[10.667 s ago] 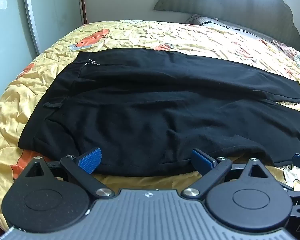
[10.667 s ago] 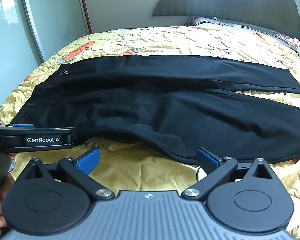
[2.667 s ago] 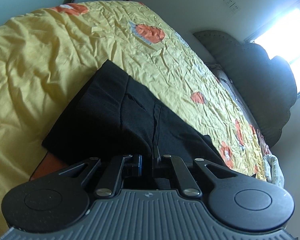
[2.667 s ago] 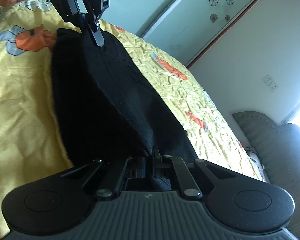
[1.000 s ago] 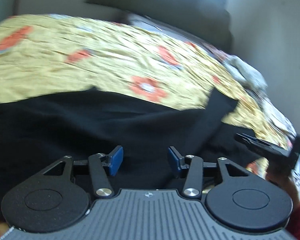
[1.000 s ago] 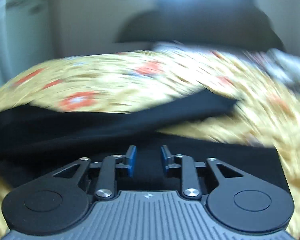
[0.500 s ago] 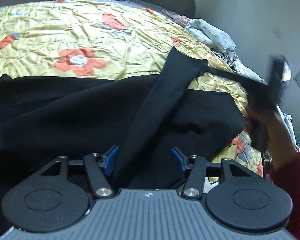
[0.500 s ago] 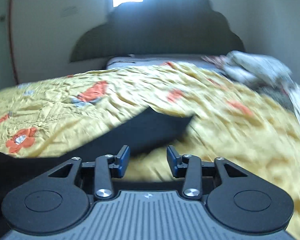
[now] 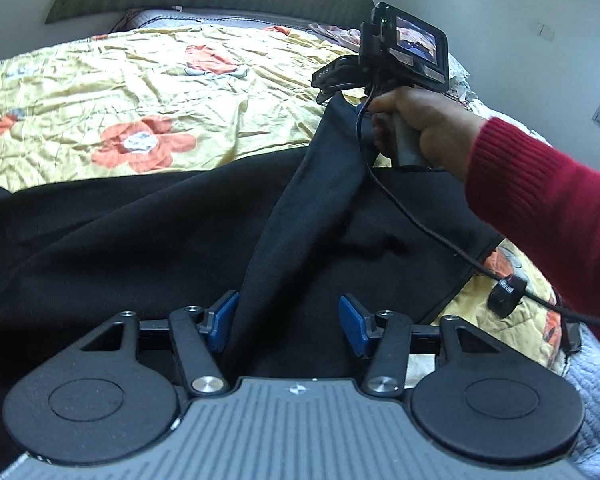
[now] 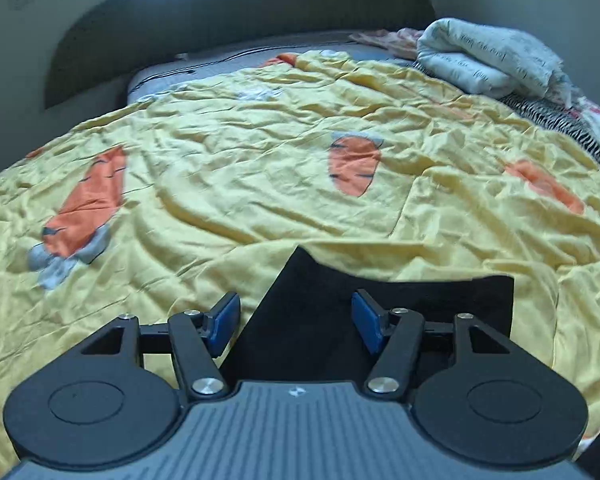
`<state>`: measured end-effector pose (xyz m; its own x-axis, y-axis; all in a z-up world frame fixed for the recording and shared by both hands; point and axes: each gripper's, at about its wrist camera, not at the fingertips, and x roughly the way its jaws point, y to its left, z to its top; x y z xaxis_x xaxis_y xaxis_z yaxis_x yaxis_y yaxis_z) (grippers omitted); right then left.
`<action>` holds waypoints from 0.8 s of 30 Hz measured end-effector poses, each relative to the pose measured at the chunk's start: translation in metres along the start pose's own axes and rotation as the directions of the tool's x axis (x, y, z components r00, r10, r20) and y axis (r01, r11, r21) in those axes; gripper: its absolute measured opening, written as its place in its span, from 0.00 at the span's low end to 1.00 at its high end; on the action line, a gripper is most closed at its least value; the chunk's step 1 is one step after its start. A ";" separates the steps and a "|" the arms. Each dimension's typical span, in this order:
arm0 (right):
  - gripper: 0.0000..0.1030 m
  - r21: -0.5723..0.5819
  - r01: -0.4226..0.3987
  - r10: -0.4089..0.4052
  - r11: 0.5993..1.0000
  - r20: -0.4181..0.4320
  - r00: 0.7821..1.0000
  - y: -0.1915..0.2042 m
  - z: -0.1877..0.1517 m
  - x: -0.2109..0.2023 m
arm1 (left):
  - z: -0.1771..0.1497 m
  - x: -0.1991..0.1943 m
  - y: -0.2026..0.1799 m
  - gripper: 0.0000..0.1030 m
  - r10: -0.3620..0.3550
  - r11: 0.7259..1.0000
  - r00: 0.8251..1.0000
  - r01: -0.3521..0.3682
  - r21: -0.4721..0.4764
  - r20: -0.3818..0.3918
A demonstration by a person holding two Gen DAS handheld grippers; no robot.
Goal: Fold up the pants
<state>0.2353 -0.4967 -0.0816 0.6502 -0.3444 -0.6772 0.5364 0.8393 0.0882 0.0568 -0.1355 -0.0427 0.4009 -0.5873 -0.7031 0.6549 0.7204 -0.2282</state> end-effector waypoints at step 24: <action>0.06 0.333 -0.262 0.201 0.906 0.206 0.958 -0.148 -0.044 -0.093 | -0.006 0.005 -0.019 0.08 0.121 0.987 0.992 -0.125 0.104 0.040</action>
<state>0.0721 -0.5705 -0.0642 0.8413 -0.2479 -0.4804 0.4951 0.7101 0.5006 0.0426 -0.1503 -0.0460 0.5025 -0.5096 -0.6984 0.6628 0.7458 -0.0673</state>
